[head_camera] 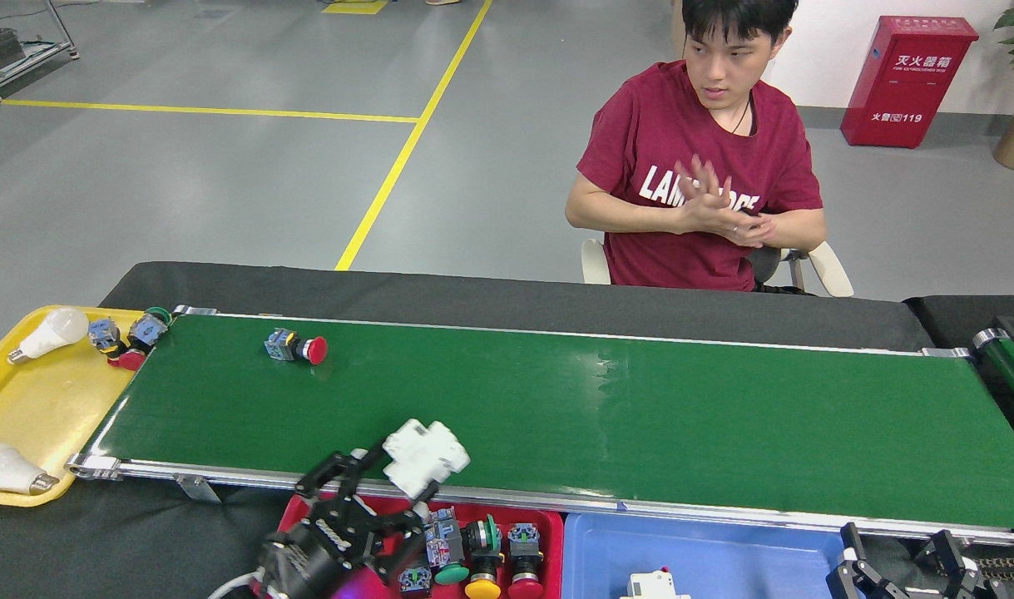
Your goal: Pick switch part from conveyor to tray
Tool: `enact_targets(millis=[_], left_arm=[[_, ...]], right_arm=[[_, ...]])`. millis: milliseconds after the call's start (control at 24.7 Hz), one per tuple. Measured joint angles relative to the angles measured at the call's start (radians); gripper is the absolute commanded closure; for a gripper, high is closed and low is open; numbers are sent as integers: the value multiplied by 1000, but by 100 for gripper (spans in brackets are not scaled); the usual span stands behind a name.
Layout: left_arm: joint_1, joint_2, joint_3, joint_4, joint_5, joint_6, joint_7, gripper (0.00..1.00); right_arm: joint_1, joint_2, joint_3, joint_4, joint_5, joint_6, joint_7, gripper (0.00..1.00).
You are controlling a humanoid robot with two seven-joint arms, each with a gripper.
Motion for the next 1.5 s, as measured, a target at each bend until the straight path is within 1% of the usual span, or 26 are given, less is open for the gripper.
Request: enact_targets(millis=[121,162,202,283,324,445,688,809,930,1011,1092,1173,1294,1375,1496], left_arm=[[15,-35,-145,-9,-35,45,-59,84],[16,-40,-181,-8,-51,68,-74,78],[16,-45,-209,-8,-62,87,-86,62],[16,-58,-237,-8,-71,116,-100,15],[18,-62,-241,-8,-73,132,-107,0],[48,-62,-243,-17,-70,166,-121,0],[133,-62,-235,-110,-63,182,-124,0],[140,-62,-182,-128,-62,201,-121,0],[150,-62,-80,-130,-47,235,-118,0],[155,-64,35,-133,-6,262,-116,0],[157,-68,175,-142,25,296,-114,0],[153,-68,299,-144,36,320,-113,0],[144,-60,470,-115,50,329,-111,0],[147,-38,512,-92,60,335,-111,0],[152,-17,518,-82,77,322,-110,0]], right_arm=[[0,0,0,0,0,0,0,2],[0,0,0,0,0,0,-2,2],[0,4,0,0,0,1,-6,2],[0,11,0,0,0,2,-11,2],[0,12,0,-1,0,2,-12,2],[0,12,0,-1,0,6,-14,2],[0,12,0,-1,0,4,-15,2],[0,12,0,-1,0,4,-15,2],[0,12,0,-1,0,4,-16,2],[0,12,0,-1,0,1,-27,2],[0,14,-3,0,-1,-1,-74,2],[0,14,-4,0,-4,2,-125,2],[0,14,-4,0,-4,3,-141,2],[0,14,-4,0,-4,4,-95,2],[0,14,-13,0,-4,4,-42,2]])
